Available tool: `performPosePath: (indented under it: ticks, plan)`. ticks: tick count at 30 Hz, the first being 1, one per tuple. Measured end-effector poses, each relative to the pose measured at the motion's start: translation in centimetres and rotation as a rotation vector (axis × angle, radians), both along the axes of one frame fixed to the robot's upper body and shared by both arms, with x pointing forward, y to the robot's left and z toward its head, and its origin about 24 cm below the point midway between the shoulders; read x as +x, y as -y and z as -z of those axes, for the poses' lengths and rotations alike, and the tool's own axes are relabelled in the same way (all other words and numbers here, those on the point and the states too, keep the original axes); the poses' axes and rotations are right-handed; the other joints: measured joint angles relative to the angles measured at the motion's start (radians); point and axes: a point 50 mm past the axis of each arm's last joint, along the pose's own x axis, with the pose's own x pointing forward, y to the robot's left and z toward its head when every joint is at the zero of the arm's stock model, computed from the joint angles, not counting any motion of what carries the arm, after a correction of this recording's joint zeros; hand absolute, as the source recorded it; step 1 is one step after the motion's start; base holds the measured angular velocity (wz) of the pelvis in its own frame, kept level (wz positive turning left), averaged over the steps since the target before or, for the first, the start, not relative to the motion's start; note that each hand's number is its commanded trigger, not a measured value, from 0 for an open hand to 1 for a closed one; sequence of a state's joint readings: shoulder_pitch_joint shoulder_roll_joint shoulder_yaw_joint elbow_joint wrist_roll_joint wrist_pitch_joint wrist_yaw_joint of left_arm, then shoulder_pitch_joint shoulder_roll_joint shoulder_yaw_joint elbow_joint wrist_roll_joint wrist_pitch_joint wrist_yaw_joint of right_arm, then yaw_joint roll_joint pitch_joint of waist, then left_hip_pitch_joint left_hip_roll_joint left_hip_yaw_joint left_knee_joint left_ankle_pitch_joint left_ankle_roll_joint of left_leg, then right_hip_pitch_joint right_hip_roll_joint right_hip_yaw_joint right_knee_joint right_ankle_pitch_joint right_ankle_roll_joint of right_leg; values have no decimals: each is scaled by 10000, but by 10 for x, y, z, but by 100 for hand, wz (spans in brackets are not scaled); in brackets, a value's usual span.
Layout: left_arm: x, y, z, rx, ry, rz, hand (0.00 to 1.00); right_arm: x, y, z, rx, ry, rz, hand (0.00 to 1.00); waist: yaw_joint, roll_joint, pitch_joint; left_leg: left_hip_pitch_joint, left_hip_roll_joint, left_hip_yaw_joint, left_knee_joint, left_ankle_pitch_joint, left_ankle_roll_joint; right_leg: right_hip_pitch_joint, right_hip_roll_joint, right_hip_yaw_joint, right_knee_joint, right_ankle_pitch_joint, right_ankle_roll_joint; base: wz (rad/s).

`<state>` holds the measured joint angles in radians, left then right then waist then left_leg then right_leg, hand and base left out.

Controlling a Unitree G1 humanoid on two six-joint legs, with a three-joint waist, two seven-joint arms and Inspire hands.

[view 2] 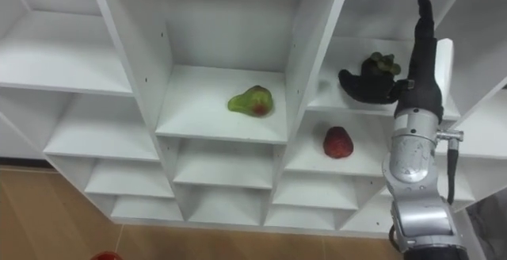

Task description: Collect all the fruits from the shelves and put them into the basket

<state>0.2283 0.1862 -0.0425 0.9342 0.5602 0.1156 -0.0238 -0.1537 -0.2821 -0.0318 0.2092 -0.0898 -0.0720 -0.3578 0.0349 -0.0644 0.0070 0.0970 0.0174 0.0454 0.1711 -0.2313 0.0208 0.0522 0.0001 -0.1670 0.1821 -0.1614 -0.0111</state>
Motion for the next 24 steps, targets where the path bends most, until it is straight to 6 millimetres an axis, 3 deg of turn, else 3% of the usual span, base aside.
performPosePath:
  ticks: [24]
  plan:
    - [-1, -1, 0, 208, -21, -66, 100, 3, 5, 14, 276, -723, 176, 0, -57, 76, -53, -162, -47, -81, 123, 1, 2, 0, -51, -141, -120, 6, -9, 1]
